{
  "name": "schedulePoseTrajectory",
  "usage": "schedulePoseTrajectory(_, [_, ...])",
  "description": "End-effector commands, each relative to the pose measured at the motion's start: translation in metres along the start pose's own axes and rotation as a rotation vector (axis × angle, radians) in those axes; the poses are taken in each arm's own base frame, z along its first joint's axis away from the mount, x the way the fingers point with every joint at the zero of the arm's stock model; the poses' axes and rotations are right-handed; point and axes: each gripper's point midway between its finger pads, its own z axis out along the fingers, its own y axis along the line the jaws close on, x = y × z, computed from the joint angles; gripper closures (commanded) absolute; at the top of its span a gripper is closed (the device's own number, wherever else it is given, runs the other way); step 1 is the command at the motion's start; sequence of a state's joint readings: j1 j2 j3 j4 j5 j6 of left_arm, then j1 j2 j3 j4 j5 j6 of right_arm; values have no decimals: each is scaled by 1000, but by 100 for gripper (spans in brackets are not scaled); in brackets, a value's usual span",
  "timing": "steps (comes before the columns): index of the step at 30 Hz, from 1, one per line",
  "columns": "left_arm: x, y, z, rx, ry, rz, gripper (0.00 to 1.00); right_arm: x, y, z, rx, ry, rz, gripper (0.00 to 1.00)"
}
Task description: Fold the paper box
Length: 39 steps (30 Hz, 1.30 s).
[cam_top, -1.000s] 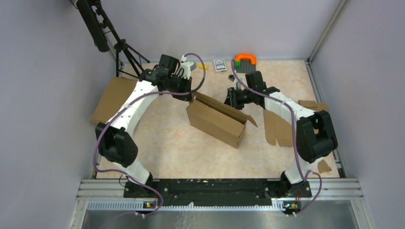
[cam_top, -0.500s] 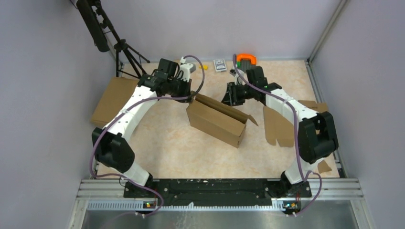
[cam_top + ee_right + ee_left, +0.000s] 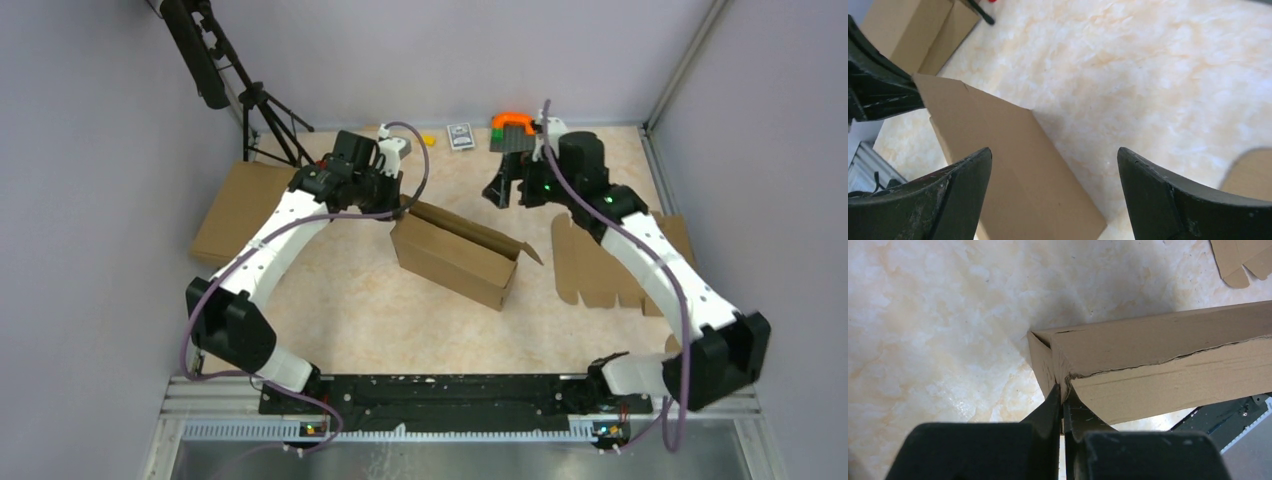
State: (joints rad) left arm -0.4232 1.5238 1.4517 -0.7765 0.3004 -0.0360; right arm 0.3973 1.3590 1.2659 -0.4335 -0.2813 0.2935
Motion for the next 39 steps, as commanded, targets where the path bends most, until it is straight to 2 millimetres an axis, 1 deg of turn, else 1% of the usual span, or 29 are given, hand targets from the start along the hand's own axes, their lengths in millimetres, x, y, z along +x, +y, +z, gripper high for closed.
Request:
schedulePoseTrajectory(1, [14,-2,-3,-23,27,-30,100,-23,-3,-50,74,-180,-33,6])
schedulePoseTrajectory(3, [13,-4,-3,-29,21,-27,100,-23,14,-68,-3,-203,-73,5])
schedulePoseTrajectory(6, [14,-3,-3,-48,18,-34,100,-18,52,-94,-191,-216,-123,6])
schedulePoseTrajectory(7, [14,-3,-3,-55,17,-38,100,-16,61,-100,-231,-206,-110,7])
schedulePoseTrajectory(9, [15,-4,-3,-60,17,-42,100,-5,80,-109,-309,-155,-110,15])
schedulePoseTrajectory(10, [15,-5,-3,-60,18,-42,100,2,88,-111,-332,-125,-114,17])
schedulePoseTrajectory(11, [15,-7,-2,-59,19,-40,100,9,95,-113,-348,-96,-123,19])
schedulePoseTrajectory(13, [15,-8,-2,-66,19,-36,100,23,111,-112,-369,-52,-170,20])
schedulePoseTrajectory(15, [16,-8,-2,-70,18,-33,100,28,113,-107,-309,-41,-235,16])
schedulePoseTrajectory(16, [15,-9,-3,-71,14,-31,100,26,110,-105,-266,-41,-265,10])
schedulePoseTrajectory(17, [15,-9,-3,-72,11,-31,100,28,114,-104,-257,-27,-298,6])
schedulePoseTrajectory(19, [15,-10,-3,-72,10,-29,100,28,121,-101,-261,-4,-350,5])
schedulePoseTrajectory(22, [14,-11,-4,-75,6,-23,100,39,142,-97,-283,32,-458,5])
schedulePoseTrajectory(24, [13,-11,-4,-76,5,-22,100,52,160,-96,-330,68,-519,13])
schedulePoseTrajectory(25, [13,-11,-4,-79,5,-22,100,58,167,-93,-352,89,-533,20])
schedulePoseTrajectory(26, [13,-12,-4,-79,6,-20,100,64,172,-90,-369,110,-533,30])
schedulePoseTrajectory(27, [14,-12,-4,-80,8,-18,100,70,174,-85,-374,132,-525,38])
schedulePoseTrajectory(28, [14,-12,-4,-81,7,-19,100,76,173,-76,-365,156,-515,39])
schedulePoseTrajectory(31, [15,-13,-4,-79,9,-11,100,89,168,-60,-345,184,-508,40])
schedulePoseTrajectory(34, [16,-16,-4,-74,11,6,100,97,161,-47,-325,170,-512,43])
schedulePoseTrajectory(39, [16,-19,-3,-68,12,22,100,110,139,-30,-239,171,-549,45])
